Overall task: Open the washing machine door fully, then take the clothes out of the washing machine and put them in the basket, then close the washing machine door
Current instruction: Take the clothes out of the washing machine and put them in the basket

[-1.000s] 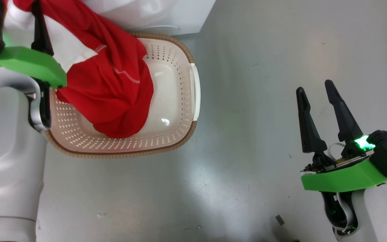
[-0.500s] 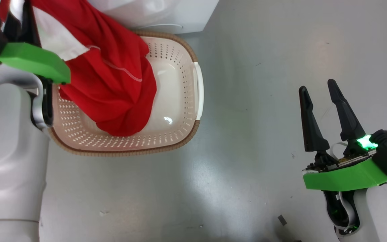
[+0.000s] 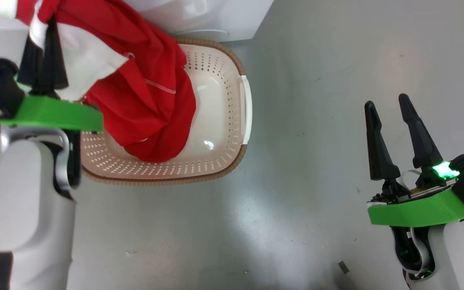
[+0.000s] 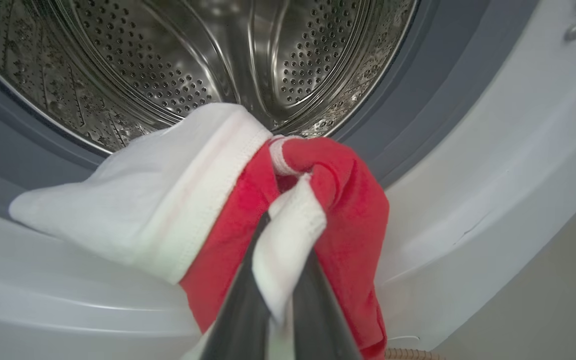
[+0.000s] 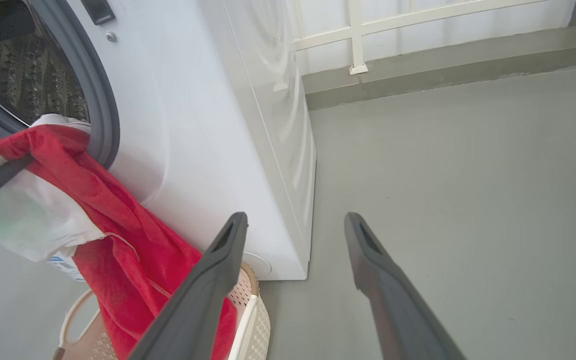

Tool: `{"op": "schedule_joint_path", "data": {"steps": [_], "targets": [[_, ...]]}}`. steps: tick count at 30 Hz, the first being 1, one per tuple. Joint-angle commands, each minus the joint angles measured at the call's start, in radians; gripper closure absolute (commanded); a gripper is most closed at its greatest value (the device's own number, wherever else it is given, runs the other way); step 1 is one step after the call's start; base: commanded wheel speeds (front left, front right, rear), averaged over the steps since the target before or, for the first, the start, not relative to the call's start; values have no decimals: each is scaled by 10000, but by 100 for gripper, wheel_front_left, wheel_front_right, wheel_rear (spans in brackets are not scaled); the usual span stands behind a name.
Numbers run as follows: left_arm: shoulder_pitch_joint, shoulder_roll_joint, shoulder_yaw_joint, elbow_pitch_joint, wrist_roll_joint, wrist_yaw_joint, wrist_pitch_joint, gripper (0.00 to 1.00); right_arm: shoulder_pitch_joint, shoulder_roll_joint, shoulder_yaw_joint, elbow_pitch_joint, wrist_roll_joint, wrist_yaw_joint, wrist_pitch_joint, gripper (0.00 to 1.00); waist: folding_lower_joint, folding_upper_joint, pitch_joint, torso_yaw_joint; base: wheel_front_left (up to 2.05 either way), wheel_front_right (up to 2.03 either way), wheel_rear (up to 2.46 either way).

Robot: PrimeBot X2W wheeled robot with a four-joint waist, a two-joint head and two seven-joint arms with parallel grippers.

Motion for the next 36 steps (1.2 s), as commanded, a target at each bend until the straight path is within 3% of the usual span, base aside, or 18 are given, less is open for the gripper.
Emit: {"op": "schedule_joint_path", "data": {"steps": [1, 12, 19, 28, 36], "targets": [[360, 253, 272, -494, 100, -51, -51, 100, 54, -1, 142, -215, 10, 62, -63, 0, 0, 0, -30, 46, 0, 0, 0], [2302, -193, -100, -3101, 396, 120, -51, 100, 210, -1, 35, -248, -46, 62, -63, 0, 0, 0, -240, 343, 0, 0, 0], [3135, -369, -593, -3555, 305, 94, 207, 100, 249, -1, 22, -271, -60, 62, -63, 0, 0, 0, -281, 405, 0, 0, 0], [3280, -555, -770, -2137, -583, -234, 481, 100, 202, -1, 157, -263, 26, 62, -63, 0, 0, 0, -277, 269, 0, 0, 0], [2624, -487, -852, 609, -797, -297, 898, 100, 141, -1, 147, -268, 115, 62, -63, 0, 0, 0, -165, 127, 0, 0, 0]]}}
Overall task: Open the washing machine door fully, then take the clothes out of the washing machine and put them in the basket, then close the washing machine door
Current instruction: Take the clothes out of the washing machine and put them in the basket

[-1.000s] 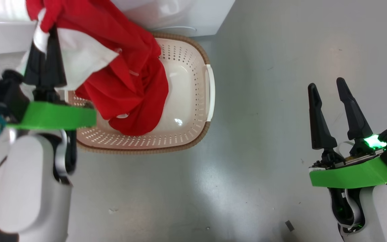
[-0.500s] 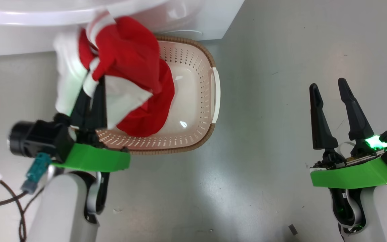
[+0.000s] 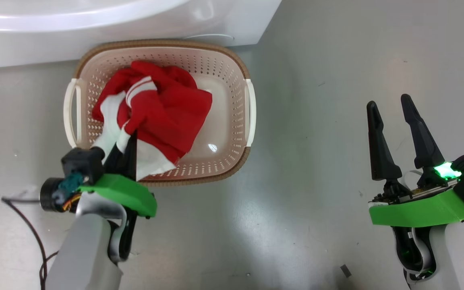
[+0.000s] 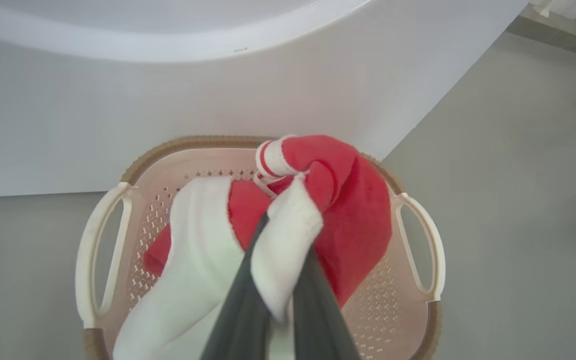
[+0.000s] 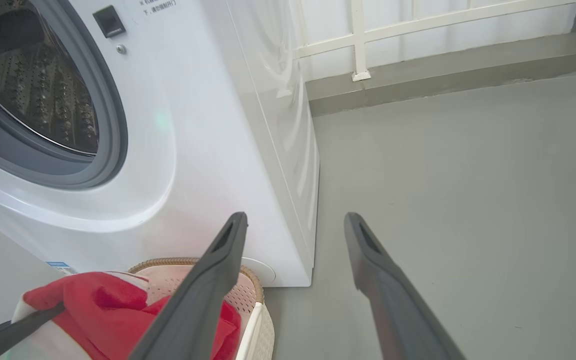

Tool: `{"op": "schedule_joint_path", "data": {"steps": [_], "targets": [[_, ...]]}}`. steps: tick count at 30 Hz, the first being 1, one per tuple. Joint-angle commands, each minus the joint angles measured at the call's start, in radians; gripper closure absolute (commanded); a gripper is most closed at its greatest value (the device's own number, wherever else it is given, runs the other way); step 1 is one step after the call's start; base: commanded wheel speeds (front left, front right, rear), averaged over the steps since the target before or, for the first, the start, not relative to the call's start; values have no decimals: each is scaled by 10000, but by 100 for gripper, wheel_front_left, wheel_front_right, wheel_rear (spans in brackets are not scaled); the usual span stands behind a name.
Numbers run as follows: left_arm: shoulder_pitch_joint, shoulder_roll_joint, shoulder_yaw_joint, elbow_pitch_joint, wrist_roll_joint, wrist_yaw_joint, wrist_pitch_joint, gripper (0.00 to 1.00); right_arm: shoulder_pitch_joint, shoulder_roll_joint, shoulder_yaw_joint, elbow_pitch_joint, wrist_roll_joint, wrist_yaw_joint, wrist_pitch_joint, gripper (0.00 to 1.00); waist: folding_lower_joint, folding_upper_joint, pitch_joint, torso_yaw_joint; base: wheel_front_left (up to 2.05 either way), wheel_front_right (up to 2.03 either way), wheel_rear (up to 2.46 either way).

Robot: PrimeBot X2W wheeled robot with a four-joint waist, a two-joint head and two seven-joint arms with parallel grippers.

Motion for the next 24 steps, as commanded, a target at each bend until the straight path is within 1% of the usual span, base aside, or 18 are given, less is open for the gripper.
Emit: {"op": "schedule_joint_path", "data": {"steps": [1, 4, 8, 9, 16, 21, 24], "targets": [[-364, 235, 199, 584, 14, 57, 156, 100, 92, 1, 239, -243, 127, 62, -63, 0, 0, -1, 53, -47, 0, 0, 0], [-910, 257, 89, 1763, 74, 48, 330, 100, 29, 1, 299, -217, 177, 62, -63, 0, 0, -1, 106, -113, 0, 0, 0], [-1630, 275, 3, 3246, -8, -169, 543, 100, -31, 1, 343, -196, 256, 62, -63, 0, 0, -1, 189, -209, 0, 0, 0], [-1630, 275, 3, 3246, -8, -169, 543, 100, -31, 1, 343, -196, 256, 62, -63, 0, 0, -1, 189, -209, 0, 0, 0], [-2776, 475, -244, 5485, 0, -521, 1050, 100, -181, 1, 425, -184, 349, 62, -63, 0, 0, -1, 381, -470, 0, 0, 0], [-3679, 568, -622, 6749, 156, -779, 1310, 100, -290, 1, 508, -160, 404, 62, -63, 0, 0, -1, 520, -644, 0, 0, 0], [-3975, 586, -778, 7280, 200, -859, 1464, 100, -351, 1, 528, -159, 451, 62, -63, 0, 0, -1, 562, -727, 0, 0, 0]]}}
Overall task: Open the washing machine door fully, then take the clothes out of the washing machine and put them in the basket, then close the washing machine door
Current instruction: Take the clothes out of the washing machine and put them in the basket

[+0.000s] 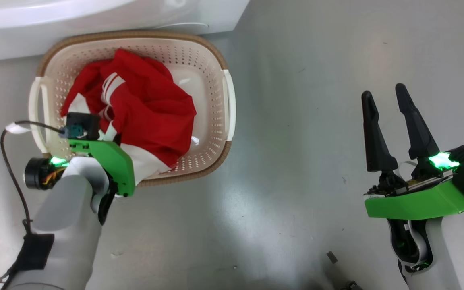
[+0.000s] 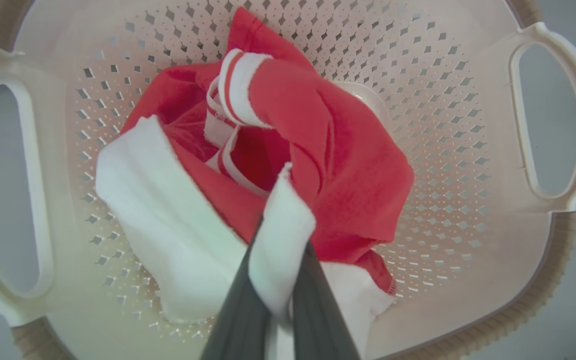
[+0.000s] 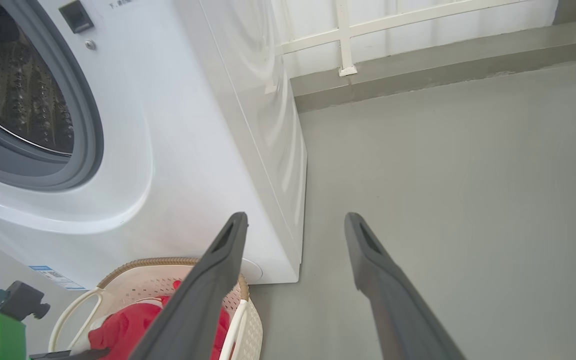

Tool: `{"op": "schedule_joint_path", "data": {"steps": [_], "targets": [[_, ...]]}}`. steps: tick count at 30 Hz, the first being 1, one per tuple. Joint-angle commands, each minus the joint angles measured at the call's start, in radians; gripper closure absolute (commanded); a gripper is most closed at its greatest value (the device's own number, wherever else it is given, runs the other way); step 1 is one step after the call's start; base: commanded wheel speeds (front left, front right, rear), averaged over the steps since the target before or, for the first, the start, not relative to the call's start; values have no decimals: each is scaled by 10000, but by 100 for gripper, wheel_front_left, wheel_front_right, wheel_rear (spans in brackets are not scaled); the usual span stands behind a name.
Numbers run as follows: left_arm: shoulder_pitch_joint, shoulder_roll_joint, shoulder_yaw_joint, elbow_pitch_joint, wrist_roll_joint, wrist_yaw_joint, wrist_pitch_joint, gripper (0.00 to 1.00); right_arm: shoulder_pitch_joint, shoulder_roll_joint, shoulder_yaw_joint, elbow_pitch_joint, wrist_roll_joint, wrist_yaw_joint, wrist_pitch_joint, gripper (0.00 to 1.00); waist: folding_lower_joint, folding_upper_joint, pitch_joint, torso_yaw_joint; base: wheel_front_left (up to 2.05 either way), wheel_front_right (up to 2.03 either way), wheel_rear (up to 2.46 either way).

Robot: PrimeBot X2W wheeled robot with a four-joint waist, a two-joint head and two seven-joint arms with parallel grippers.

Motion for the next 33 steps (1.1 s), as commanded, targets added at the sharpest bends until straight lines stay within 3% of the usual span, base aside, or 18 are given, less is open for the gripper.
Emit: {"op": "schedule_joint_path", "data": {"steps": [1, 11, 12, 13, 14, 27, 33], "targets": [[47, 340, 121, 116, 56, -61, 71, 100, 50, -1, 277, -198, 119, 62, -63, 0, 0, 0, 40, -64, 0, 0, 0], [-250, 500, 7, 680, -28, 33, 470, 100, -15, -1, 272, -226, 199, 62, -63, 0, 0, 0, 115, -182, 0, 0, 0], [-296, 503, 8, 688, -42, 55, 389, 83, -17, -1, 255, -231, 201, 62, -63, 0, 0, 0, 118, -168, 0, 0, 0], [-341, 499, 6, 694, -57, 73, 314, 56, -16, -1, 237, -233, 200, 62, -63, 0, 0, 0, 115, -147, 0, 0, 0], [-390, 496, -8, 697, -56, 89, 213, 2, -14, -1, 223, -233, 195, 62, -63, 0, 0, 0, 112, -125, 0, 0, 0], [-323, 524, -212, 346, -119, -43, -1770, 0, 146, -1, 122, -182, 152, 62, -63, 0, 0, 0, -282, 130, 0, 0, 0], [25, 414, -186, -313, -235, -88, -2214, 0, 272, -1, 5, -170, -25, 62, -63, 0, 0, 0, -498, 359, 0, 0, 0]]}}
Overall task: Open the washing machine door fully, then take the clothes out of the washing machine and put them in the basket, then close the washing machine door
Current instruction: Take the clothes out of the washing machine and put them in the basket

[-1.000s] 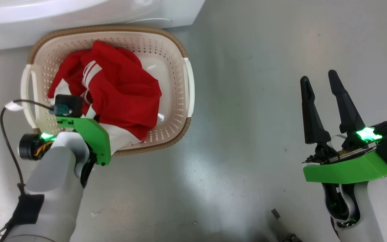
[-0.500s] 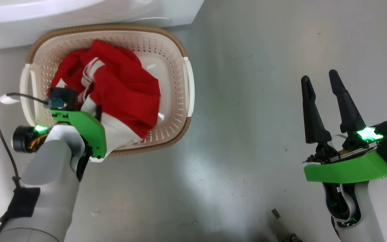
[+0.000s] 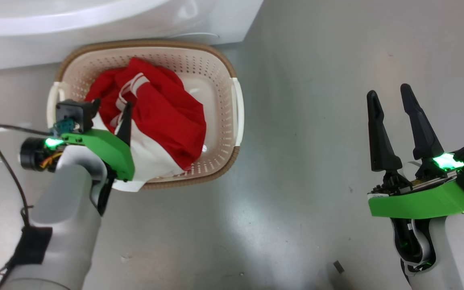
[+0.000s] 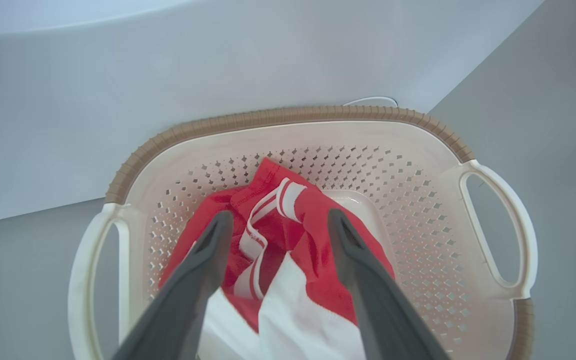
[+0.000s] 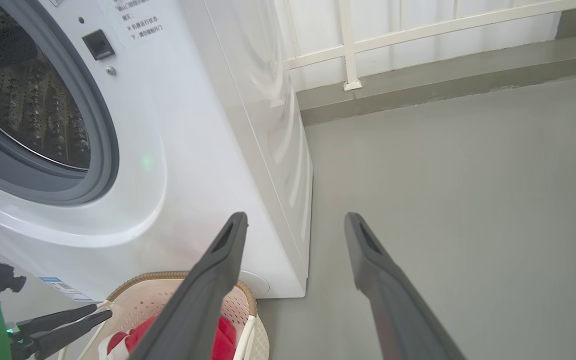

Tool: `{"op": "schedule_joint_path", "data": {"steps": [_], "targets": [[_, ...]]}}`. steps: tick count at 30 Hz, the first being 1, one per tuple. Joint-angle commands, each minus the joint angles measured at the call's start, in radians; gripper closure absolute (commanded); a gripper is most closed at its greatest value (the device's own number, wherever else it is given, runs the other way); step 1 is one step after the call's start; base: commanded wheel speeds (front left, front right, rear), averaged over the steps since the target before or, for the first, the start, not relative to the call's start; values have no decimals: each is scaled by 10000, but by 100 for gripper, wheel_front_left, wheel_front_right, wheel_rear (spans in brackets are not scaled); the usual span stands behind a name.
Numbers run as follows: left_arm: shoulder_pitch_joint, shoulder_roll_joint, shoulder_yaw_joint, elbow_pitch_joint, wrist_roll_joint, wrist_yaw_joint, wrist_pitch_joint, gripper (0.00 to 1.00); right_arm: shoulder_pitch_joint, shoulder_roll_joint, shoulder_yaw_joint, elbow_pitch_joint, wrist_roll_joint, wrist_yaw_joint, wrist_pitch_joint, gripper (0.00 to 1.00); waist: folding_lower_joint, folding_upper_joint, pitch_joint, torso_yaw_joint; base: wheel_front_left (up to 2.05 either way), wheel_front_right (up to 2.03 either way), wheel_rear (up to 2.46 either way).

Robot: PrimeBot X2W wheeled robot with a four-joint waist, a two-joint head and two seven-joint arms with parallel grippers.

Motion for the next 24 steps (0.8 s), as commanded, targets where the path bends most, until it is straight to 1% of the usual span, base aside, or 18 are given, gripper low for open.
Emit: {"op": "schedule_joint_path", "data": {"steps": [1, 3, 5, 9, 17, 24], "targets": [[426, 277, 167, -237, -135, -20, -113, 0, 264, -1, 145, -199, -82, 62, -63, 0, 0, 0, -134, 131, 0, 0, 0], [661, 252, 235, -657, -197, -7, -151, 0, 314, -1, 129, -207, -155, 62, -63, 0, 0, 0, -235, 215, 0, 0, 0], [938, 229, 363, -1285, -256, 99, -165, 0, 371, -1, 96, -207, -241, 62, -63, 0, 0, 0, -358, 308, 0, 0, 0], [1820, 172, 635, -3015, -272, 305, -170, 0, 446, -1, 4, -306, -676, 62, -63, 0, 0, 0, -548, 429, 0, 0, 0], [3820, 13, 943, -6417, 16, 729, -172, 0, 642, -1, -108, -355, -986, 62, -63, 0, 0, 0, -932, 652, 0, 0, 0], [5127, -99, 1325, -8246, 84, 864, -173, 0, 742, -1, -163, -314, -1173, 62, -63, 0, 0, 0, -1379, 759, 0, 0, 0]]}}
